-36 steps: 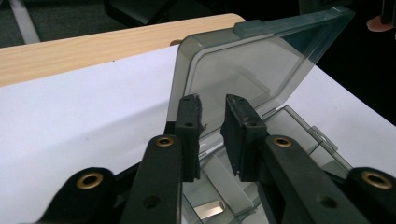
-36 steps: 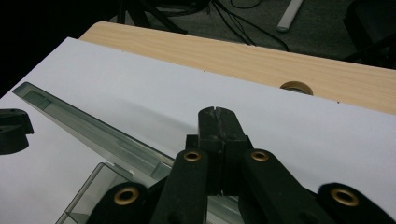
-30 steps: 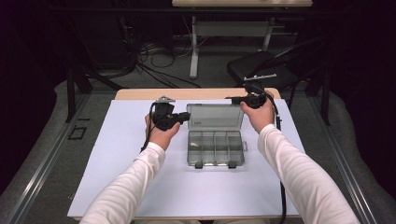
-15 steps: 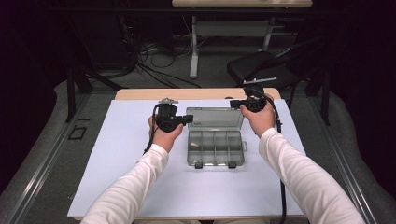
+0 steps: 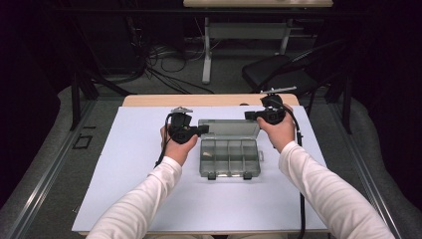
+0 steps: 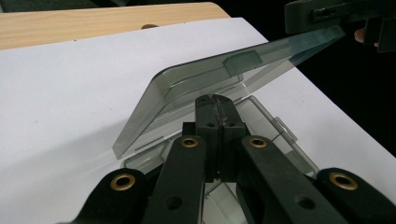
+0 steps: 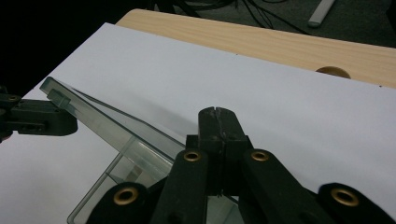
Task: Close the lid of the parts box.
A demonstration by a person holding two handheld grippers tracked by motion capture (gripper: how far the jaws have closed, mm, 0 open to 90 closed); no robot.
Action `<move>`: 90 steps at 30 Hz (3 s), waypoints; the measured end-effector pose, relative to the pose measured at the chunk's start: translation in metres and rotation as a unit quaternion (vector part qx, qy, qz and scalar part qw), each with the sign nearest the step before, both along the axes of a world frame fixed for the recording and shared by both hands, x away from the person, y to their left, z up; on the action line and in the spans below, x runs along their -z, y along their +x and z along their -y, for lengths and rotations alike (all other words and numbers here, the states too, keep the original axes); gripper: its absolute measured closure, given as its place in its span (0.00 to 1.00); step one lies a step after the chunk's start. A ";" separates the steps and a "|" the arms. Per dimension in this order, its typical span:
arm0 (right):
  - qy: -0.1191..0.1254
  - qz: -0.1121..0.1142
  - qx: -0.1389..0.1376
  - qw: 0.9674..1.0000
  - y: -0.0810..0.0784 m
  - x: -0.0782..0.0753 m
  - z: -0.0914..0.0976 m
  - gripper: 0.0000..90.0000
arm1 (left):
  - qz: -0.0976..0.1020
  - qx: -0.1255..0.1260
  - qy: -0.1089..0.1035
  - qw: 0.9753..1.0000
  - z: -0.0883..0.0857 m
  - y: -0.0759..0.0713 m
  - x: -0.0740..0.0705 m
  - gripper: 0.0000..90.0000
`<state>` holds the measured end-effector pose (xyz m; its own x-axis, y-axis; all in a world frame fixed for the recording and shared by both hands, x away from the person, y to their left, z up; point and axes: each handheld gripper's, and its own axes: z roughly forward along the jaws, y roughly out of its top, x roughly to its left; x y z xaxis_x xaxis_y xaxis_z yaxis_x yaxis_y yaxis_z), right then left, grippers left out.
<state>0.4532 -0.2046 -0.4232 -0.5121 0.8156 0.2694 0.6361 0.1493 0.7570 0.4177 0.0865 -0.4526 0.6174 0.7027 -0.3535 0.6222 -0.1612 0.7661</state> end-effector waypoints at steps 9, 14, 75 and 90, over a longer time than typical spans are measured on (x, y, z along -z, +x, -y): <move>0.004 -0.008 -0.009 1.000 -0.008 0.002 0.002 1.00 | -0.002 0.006 -0.004 1.000 0.001 -0.009 0.001 1.00; 0.007 -0.012 -0.015 1.000 -0.012 0.003 0.001 1.00 | -0.003 0.004 -0.005 1.000 -0.001 -0.012 0.004 1.00; 0.027 -0.055 -0.066 0.996 -0.063 0.043 0.004 1.00 | -0.001 0.011 -0.007 1.000 -0.007 -0.069 0.051 1.00; 0.015 -0.066 -0.073 0.995 -0.069 0.056 0.004 1.00 | -0.004 0.011 0.000 1.000 -0.006 -0.080 0.069 1.00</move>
